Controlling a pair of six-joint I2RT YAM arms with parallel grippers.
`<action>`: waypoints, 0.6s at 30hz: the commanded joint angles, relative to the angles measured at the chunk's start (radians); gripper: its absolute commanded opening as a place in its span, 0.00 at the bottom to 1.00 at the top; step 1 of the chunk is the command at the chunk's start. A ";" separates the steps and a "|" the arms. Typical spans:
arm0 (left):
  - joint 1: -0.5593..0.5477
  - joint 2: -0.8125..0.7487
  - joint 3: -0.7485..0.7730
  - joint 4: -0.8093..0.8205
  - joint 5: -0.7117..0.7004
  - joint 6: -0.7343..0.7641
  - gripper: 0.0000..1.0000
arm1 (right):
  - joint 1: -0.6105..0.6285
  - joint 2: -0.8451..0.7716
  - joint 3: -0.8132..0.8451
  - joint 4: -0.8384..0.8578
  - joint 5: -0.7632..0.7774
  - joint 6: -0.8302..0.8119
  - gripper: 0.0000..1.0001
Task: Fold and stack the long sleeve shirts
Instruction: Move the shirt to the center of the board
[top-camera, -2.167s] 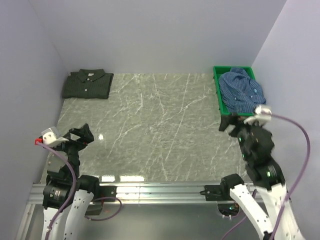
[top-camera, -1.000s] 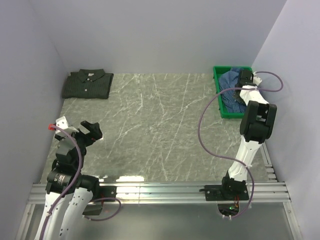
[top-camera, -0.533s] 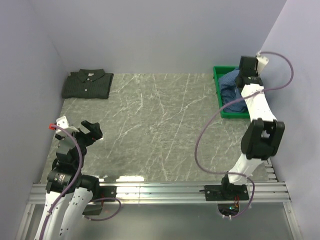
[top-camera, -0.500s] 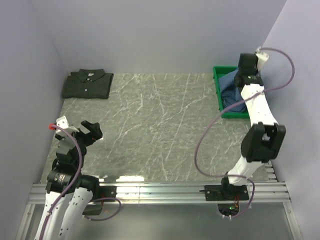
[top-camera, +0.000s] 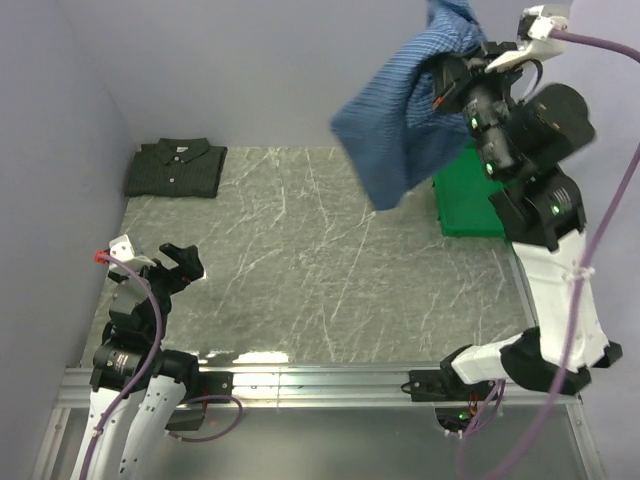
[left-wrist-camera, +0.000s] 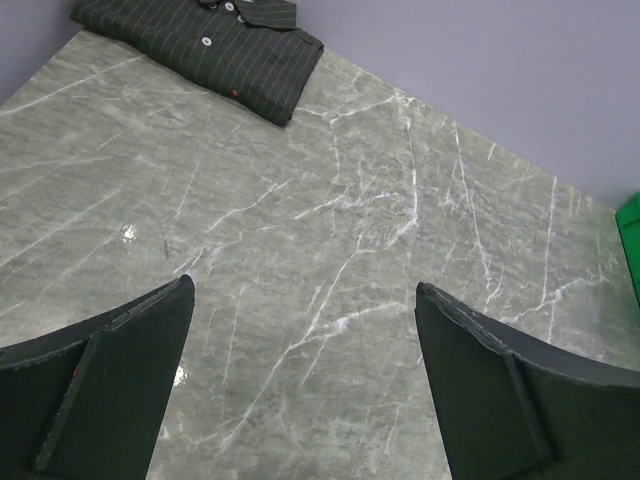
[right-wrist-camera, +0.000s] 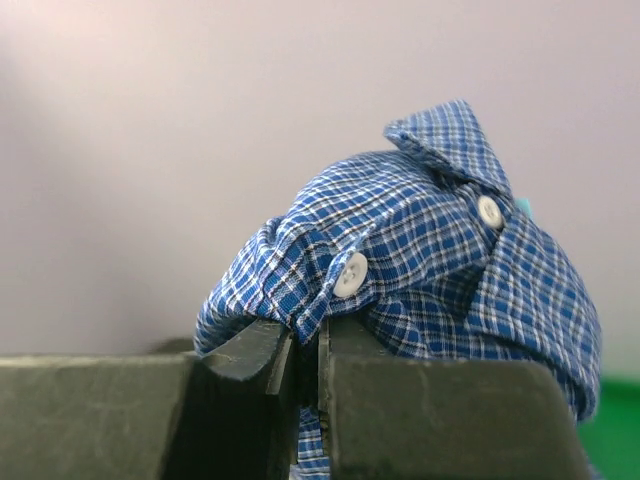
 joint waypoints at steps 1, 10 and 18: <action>-0.004 -0.013 0.009 0.030 0.008 0.007 0.98 | 0.096 -0.023 -0.015 0.033 -0.261 -0.024 0.00; -0.004 0.013 0.007 0.041 0.084 0.012 0.99 | 0.203 -0.203 -0.773 0.229 -0.325 0.100 0.24; -0.004 0.123 0.047 0.015 0.259 -0.101 0.99 | 0.205 -0.394 -1.243 -0.035 0.020 0.237 0.69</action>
